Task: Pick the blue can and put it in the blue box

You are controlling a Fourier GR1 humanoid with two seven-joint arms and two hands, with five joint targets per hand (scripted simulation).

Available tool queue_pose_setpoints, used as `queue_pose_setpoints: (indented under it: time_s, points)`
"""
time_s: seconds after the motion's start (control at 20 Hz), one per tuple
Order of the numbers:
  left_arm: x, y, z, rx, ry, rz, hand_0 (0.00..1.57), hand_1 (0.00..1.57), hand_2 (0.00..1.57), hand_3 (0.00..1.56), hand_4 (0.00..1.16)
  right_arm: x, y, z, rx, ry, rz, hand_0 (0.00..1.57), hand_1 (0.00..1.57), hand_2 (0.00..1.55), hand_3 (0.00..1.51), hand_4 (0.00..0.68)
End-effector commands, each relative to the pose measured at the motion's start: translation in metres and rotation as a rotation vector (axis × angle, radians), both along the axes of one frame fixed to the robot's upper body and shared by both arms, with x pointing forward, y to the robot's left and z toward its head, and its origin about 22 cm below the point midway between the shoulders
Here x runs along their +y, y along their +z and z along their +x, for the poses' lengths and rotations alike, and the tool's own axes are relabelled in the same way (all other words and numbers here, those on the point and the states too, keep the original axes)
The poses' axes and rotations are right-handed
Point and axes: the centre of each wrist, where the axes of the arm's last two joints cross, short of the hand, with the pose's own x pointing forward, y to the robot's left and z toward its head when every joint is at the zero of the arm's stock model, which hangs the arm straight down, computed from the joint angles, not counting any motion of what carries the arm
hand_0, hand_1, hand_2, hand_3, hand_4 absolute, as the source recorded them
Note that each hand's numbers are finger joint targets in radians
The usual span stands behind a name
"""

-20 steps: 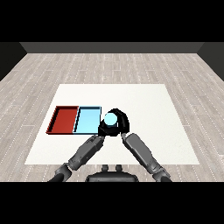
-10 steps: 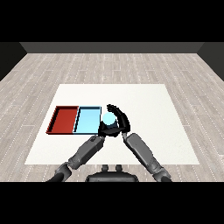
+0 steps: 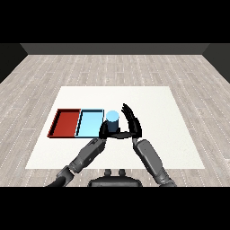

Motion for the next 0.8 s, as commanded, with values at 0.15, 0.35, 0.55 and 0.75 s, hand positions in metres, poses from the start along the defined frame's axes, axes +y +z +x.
queue_pose_setpoints:
  time_s: [0.15, 0.35, 0.55, 0.75]
  points:
    - [0.043, 0.008, 0.028, -0.061, 0.057, 0.092, 1.57, 1.57, 1.57, 1.53, 1.15, -0.062, -0.005, 0.0, -0.06, -0.117, 0.182, 0.0, 0.0, 0.0, 0.0, 0.0]
    - [0.059, 0.022, 0.034, -0.04, 0.131, 0.172, 1.57, 1.57, 1.57, 1.52, 1.15, -0.1, 0.0, -0.019, -0.044, -0.187, 0.211, 0.0, 0.0, 0.0, 0.0, 0.0]
    - [0.123, 0.043, 0.059, -0.022, 0.201, 0.223, 1.57, 1.57, 1.57, 1.52, 1.15, -0.095, -0.012, -0.02, -0.034, -0.209, 0.245, 0.0, 0.0, 0.0, 0.0, 0.0]
    - [0.113, 0.032, 0.053, 0.065, 0.305, 0.4, 1.57, 1.57, 1.57, 1.51, 1.15, -0.101, -0.019, -0.015, 0.005, -0.209, 0.251, 0.0, 0.0, 0.0, 0.0, 0.0]
